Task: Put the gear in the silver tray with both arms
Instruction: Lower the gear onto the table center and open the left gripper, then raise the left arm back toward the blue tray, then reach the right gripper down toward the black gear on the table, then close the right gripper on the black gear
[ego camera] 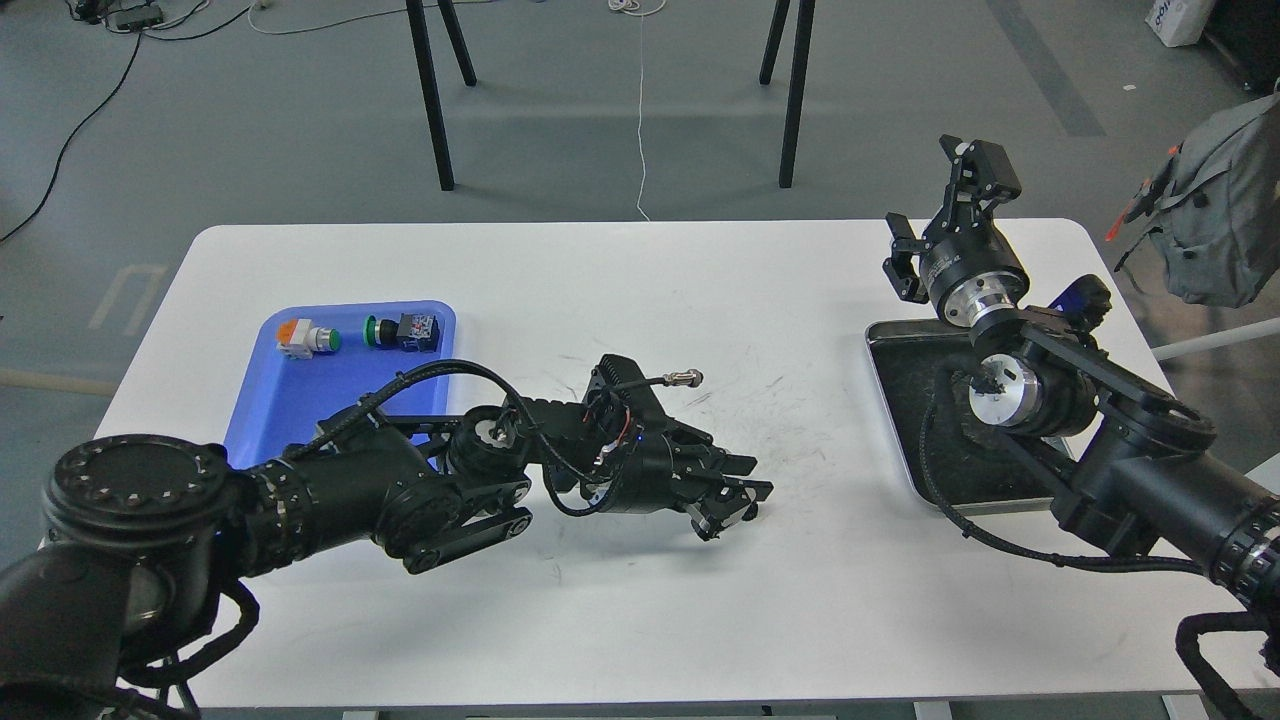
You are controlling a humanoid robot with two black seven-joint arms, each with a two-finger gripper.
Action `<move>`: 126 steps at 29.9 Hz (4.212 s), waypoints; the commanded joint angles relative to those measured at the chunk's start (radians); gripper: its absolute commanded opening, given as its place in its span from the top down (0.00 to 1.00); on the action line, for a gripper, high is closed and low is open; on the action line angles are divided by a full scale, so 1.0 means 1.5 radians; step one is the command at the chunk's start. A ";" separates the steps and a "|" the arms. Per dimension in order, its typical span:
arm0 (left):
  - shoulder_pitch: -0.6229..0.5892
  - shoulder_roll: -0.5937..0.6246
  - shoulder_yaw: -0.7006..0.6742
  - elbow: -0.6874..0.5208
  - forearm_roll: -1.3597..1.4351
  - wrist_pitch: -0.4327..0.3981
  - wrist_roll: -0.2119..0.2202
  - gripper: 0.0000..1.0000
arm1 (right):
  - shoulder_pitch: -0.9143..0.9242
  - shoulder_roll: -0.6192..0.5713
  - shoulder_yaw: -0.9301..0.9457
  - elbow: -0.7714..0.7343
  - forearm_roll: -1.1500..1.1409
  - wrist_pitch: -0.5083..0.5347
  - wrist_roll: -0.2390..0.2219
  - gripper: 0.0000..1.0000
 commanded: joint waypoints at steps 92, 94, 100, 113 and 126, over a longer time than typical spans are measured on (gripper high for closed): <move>0.038 0.274 -0.301 0.160 -1.061 -0.347 0.000 0.00 | 0.539 0.141 -1.007 0.205 -0.717 0.143 0.026 0.07; 0.038 0.274 -0.301 0.158 -1.061 -0.349 0.000 0.00 | 0.537 0.152 -1.014 0.197 -0.720 0.143 0.028 0.12; 0.039 0.274 -0.302 0.160 -1.061 -0.350 0.000 0.00 | 0.537 0.189 -1.051 0.175 -0.723 0.143 0.040 0.14; 0.040 0.274 -0.302 0.163 -1.061 -0.351 0.000 0.00 | 0.533 0.198 -1.071 0.166 -0.734 0.144 0.040 0.27; 0.041 0.273 -0.303 0.163 -1.066 -0.352 0.000 0.00 | 0.519 0.198 -1.071 0.135 -0.733 0.146 0.040 0.39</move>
